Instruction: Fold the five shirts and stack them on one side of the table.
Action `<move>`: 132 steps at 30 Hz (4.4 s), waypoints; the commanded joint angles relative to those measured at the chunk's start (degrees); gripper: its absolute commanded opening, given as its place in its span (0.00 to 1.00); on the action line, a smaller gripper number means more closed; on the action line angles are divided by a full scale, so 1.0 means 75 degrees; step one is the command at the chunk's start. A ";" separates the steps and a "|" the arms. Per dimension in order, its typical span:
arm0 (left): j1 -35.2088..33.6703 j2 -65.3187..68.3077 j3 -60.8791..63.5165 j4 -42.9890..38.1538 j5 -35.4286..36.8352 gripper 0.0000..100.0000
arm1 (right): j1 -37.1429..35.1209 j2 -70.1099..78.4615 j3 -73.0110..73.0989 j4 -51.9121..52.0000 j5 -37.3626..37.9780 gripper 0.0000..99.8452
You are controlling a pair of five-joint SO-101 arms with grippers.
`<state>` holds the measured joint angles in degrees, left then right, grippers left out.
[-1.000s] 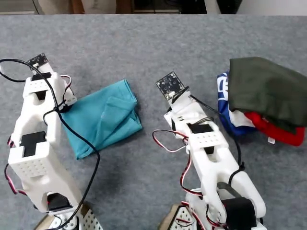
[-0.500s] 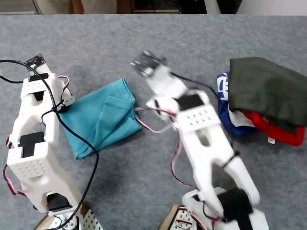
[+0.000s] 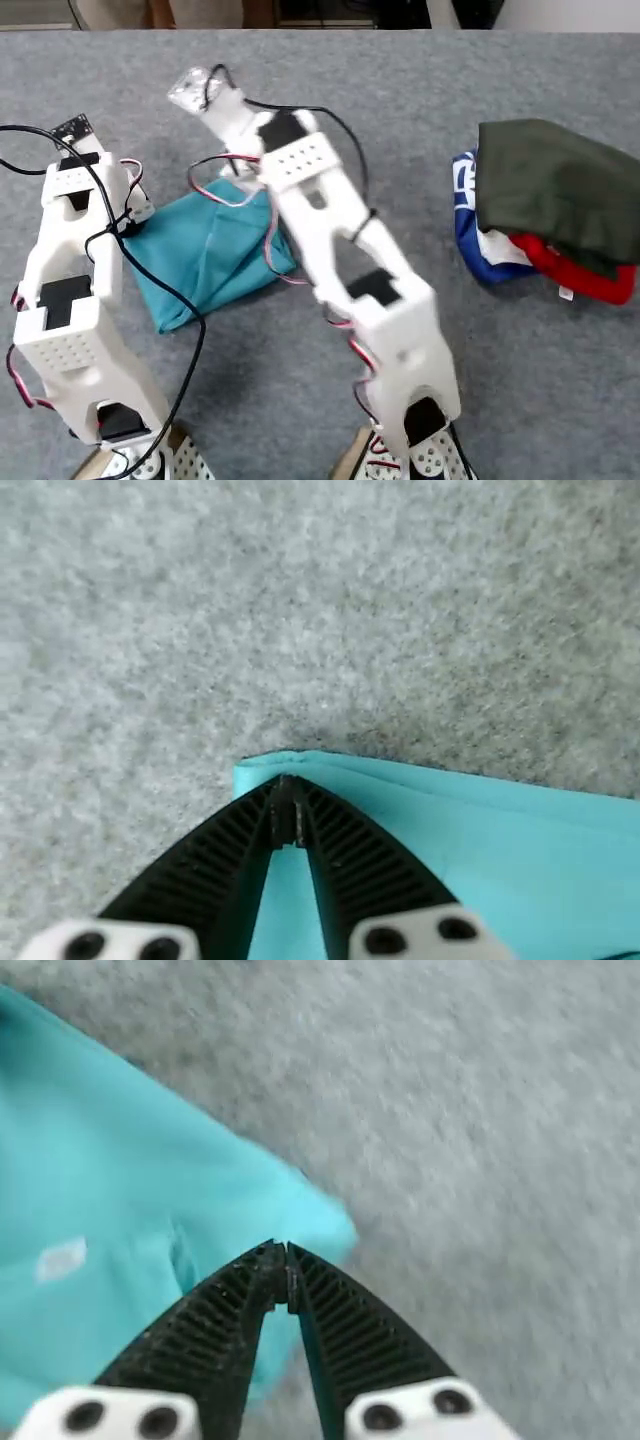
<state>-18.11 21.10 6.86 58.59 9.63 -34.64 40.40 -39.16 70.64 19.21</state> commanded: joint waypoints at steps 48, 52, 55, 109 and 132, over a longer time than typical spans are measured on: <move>-0.0281 -0.0240 0.0000 0.0094 0.0141 0.02 | 0.0252 -0.2280 0.2045 0.3892 0.0316 0.00; -0.0270 -0.0240 0.0012 0.0094 0.0141 0.02 | -0.0111 -0.2104 0.1190 0.3095 0.0270 0.00; -0.0270 -0.0240 0.0023 0.0094 0.0141 0.02 | -0.0369 -0.1506 0.0627 0.2227 0.0258 0.00; -0.0258 -0.0240 -0.0012 0.0094 0.0129 0.02 | 0.0369 -0.2479 0.2174 0.3985 0.0035 0.00; -0.0258 -0.0240 -0.0023 0.0082 0.0129 0.02 | 0.0697 0.0815 0.0979 0.3915 -0.0422 0.00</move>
<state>-18.37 21.01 6.86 58.77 10.33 -33.05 46.46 -24.31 96.84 15.87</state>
